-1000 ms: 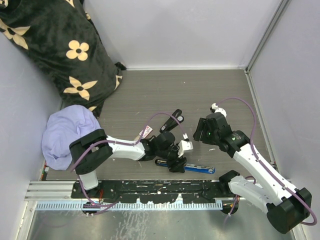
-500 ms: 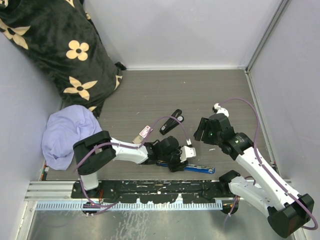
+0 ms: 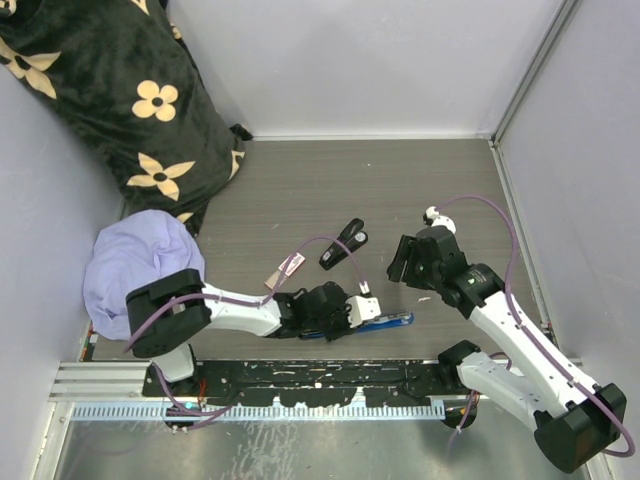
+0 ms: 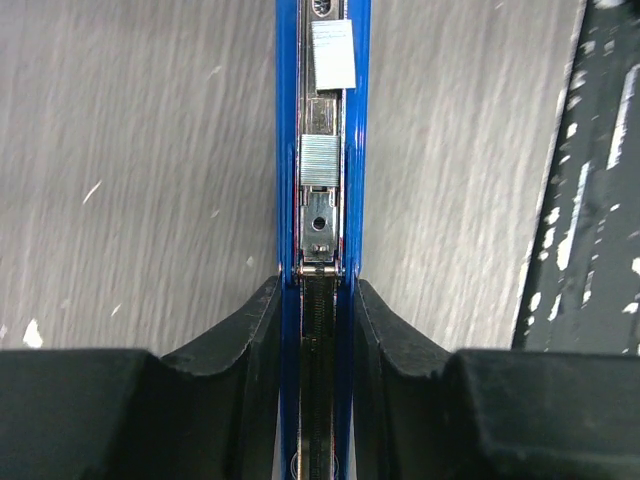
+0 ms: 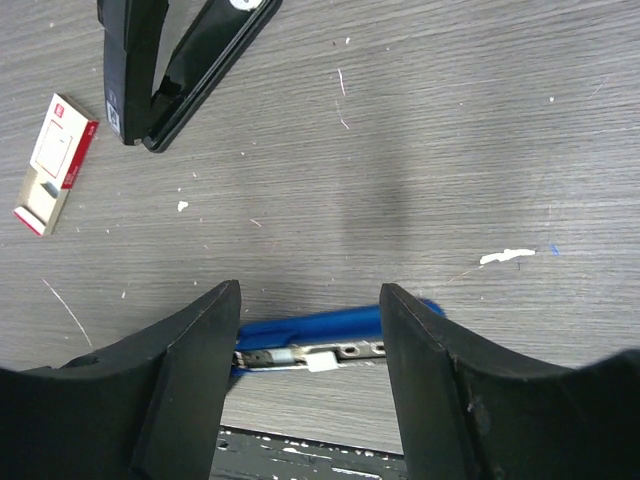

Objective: Load the staples into the stapler
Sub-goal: Move the stapler to the center of the board.

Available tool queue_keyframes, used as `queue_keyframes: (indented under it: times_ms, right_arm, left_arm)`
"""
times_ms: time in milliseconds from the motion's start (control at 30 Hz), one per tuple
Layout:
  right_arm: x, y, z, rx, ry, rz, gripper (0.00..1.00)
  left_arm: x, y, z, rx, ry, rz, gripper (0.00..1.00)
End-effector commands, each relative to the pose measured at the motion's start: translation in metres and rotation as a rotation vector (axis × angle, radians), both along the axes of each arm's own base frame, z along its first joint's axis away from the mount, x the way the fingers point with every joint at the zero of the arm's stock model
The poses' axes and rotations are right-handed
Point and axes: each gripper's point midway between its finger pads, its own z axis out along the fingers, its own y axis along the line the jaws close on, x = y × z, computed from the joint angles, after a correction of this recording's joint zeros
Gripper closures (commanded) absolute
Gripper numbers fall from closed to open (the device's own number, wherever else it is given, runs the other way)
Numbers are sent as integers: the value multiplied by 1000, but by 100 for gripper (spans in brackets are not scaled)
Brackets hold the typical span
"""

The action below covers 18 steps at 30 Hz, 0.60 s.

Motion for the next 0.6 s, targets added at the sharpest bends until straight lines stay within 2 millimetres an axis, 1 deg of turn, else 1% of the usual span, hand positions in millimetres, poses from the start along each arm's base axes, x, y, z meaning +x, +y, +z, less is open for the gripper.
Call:
queue_keyframes:
  times_ms: [0, 100, 167, 233, 300, 433, 567]
  right_arm:
    - [7, 6, -1, -5, -6, 36, 38]
    - [4, 13, -14, -23, 53, 101, 42]
    - [-1, 22, -21, -17, 90, 162, 47]
    - [-4, 34, -21, -3, 85, 226, 49]
    - [-8, 45, -19, 19, 76, 280, 49]
    - [-13, 62, -17, 32, 52, 360, 49]
    - [-13, 78, -20, 7, 41, 392, 51]
  left_arm:
    - [25, 27, 13, 20, -84, 175, 82]
    - [29, 48, 13, 59, -92, 250, 82]
    - [31, 59, 14, 70, -86, 296, 82]
    - [31, 67, 13, 79, -73, 320, 83]
    - [32, 72, 10, 84, -44, 335, 82]
    - [31, 74, 4, 75, 7, 344, 78]
    - [30, 75, 0, 72, 25, 346, 74]
